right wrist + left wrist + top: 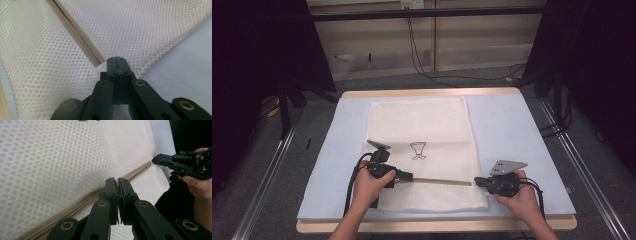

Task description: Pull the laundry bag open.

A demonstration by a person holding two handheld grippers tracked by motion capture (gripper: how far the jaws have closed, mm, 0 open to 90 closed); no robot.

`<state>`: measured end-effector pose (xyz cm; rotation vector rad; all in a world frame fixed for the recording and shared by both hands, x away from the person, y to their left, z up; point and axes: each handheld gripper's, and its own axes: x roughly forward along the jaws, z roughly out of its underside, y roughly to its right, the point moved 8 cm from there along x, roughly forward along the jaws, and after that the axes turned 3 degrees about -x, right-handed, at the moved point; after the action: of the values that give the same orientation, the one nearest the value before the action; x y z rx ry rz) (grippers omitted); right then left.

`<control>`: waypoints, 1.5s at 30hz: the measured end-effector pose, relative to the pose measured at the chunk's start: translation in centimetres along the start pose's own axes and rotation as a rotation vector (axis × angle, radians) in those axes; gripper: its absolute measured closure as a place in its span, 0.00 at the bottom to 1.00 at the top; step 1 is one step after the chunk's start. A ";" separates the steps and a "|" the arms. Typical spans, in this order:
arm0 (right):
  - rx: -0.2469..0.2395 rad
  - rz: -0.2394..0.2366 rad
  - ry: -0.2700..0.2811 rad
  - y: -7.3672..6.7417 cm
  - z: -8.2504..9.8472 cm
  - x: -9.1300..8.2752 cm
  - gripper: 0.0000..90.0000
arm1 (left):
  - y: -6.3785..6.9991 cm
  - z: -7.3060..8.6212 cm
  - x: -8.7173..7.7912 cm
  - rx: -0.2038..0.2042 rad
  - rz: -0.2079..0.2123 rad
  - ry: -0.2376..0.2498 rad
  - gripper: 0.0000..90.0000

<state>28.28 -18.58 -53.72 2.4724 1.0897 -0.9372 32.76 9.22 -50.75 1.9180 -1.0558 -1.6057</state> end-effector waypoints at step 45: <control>0.005 0.003 -0.001 0.0 0.0 0.0 1.00 | -2.7 0.9 -4.7 -0.067 0.014 0.085 0.97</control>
<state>28.28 -18.57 -53.72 2.4764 1.0842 -0.9412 32.48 14.63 -49.95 1.9130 -0.9660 -1.5184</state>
